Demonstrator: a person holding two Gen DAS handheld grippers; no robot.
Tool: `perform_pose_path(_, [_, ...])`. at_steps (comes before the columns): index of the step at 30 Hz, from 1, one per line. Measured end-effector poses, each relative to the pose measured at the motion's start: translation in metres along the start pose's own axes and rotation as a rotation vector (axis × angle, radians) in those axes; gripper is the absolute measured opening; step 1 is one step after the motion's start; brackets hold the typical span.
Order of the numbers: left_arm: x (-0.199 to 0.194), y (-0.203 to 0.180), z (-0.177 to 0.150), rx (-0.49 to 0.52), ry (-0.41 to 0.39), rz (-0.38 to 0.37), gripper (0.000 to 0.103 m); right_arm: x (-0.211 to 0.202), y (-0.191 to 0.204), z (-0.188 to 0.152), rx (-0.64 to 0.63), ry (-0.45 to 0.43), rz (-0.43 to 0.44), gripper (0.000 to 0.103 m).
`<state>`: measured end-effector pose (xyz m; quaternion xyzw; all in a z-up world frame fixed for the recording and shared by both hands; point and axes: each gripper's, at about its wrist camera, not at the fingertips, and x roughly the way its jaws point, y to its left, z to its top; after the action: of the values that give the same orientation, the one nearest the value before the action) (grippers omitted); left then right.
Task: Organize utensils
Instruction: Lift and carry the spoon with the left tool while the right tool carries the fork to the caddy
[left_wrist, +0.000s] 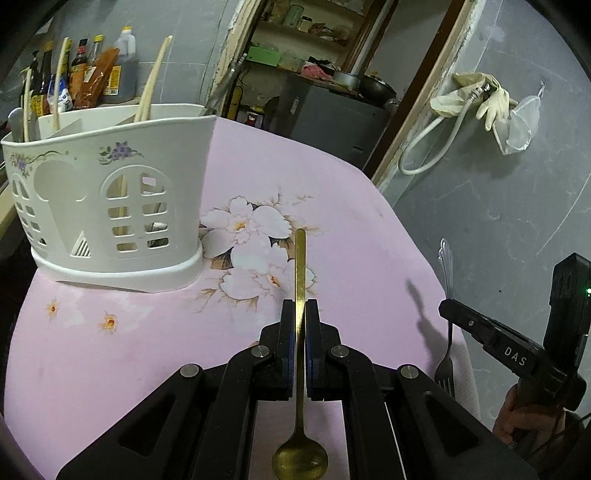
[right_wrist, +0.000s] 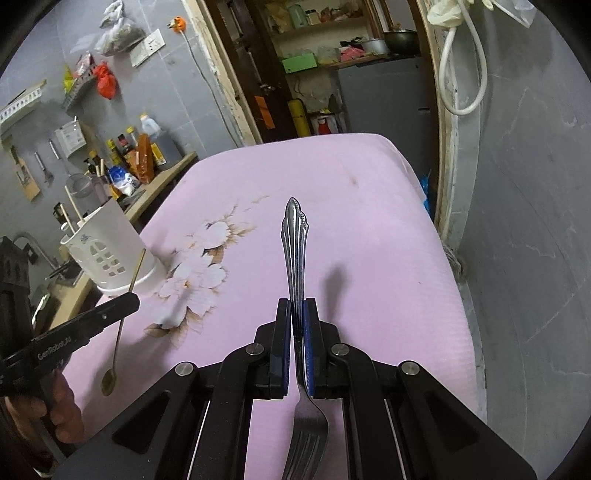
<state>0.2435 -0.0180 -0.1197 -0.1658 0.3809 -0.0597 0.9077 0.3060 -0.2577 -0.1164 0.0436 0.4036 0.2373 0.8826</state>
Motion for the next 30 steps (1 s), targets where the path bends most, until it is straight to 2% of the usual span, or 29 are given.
perform_pose_path(11, [-0.026,0.003,0.008,0.017,-0.084,0.016,0.002,-0.002,0.014,0.003,-0.021,-0.034,0.024,0.004])
perform_pose_path(30, [-0.055,0.014,0.026,-0.034,-0.168,0.032,0.002,-0.009,0.028,0.013,-0.029,-0.072,0.056,0.0])
